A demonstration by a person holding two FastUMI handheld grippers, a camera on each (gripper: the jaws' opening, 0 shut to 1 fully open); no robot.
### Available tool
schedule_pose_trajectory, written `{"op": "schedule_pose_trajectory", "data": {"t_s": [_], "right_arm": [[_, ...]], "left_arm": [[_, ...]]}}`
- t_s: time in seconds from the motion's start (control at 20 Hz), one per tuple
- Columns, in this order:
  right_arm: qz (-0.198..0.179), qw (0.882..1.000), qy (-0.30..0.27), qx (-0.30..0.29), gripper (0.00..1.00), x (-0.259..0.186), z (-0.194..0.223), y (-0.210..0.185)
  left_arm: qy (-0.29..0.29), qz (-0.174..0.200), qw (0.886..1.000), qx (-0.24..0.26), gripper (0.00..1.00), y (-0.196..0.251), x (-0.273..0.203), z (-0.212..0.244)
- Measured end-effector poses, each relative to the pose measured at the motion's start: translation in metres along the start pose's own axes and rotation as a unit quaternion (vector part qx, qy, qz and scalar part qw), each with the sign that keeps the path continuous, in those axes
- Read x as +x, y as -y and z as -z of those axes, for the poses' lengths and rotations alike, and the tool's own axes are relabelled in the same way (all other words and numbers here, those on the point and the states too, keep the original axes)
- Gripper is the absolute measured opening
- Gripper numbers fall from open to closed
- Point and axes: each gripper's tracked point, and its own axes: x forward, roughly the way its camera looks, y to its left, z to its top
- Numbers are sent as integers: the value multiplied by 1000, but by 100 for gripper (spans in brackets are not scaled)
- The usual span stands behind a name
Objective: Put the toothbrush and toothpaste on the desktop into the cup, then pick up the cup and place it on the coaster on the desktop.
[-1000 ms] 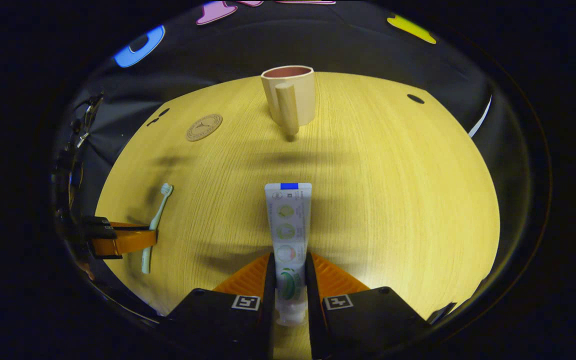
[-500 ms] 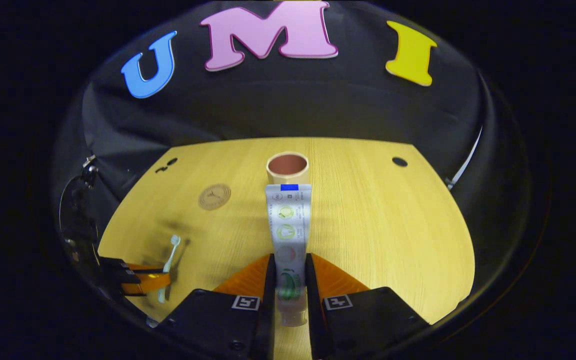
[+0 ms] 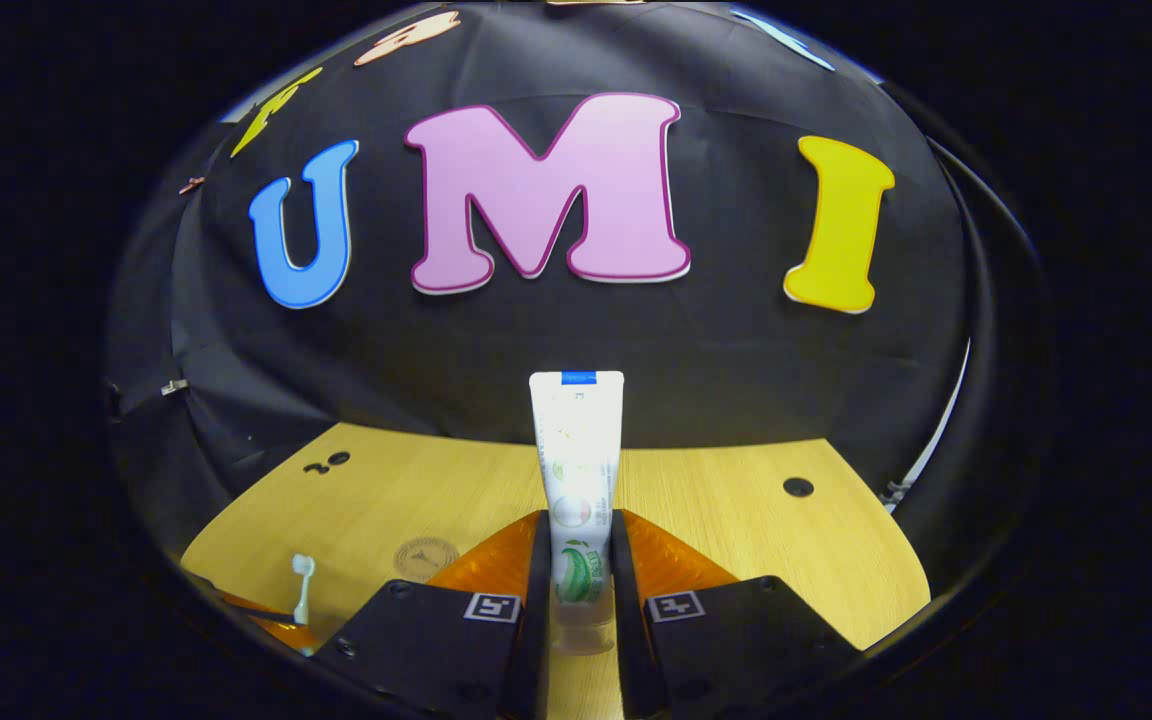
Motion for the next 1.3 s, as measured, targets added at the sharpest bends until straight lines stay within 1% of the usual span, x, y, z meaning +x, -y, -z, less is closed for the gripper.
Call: {"op": "schedule_pose_trajectory", "data": {"t_s": [0.15, 0.25, 0.35, 0.45, 0.6, 0.75, 0.85, 1.05, 1.1, 1.15, 1.2, 1.3], "right_arm": [[8, 999, 36, 7, 31, 29, -14, 8], [23, 998, 65, 0, 31, 55, -12, 14], [23, 996, 81, -6, 31, 77, -3, 13], [18, 996, 85, -2, 31, 99, 9, 9], [18, 996, 88, -2, 31, 121, 31, 7], [11, 996, 90, 4, 31, 130, 50, 3], [13, 995, 103, -5, 31, 128, 55, 2], [14, 995, 101, -7, 32, 121, 71, 4], [15, 994, 106, -8, 29, 119, 71, 5], [18, 993, 114, -10, 40, 117, 67, 7], [18, 993, 118, -10, 44, 116, 66, 7], [18, 993, 112, -9, 58, 113, 67, 10]], "left_arm": [[26, 6, 1000, -8, 7, 6, 1, -15], [53, 0, 998, -16, 7, 5, 4, -25], [65, -7, 998, -13, 6, 2, 9, -29], [66, -11, 998, -10, 7, 0, 21, -30], [67, -10, 998, -14, 6, 3, 32, -32], [73, -6, 997, -17, 7, 6, 41, -37], [71, -1, 997, -22, 7, 9, 47, -37], [72, 12, 997, -26, 7, 17, 55, -41], [71, 14, 997, -28, 6, 19, 57, -41], [70, 18, 997, -29, 7, 21, 57, -41], [69, 19, 997, -29, 7, 22, 58, -40], [70, 23, 997, -30, 6, 25, 57, -41]]}}
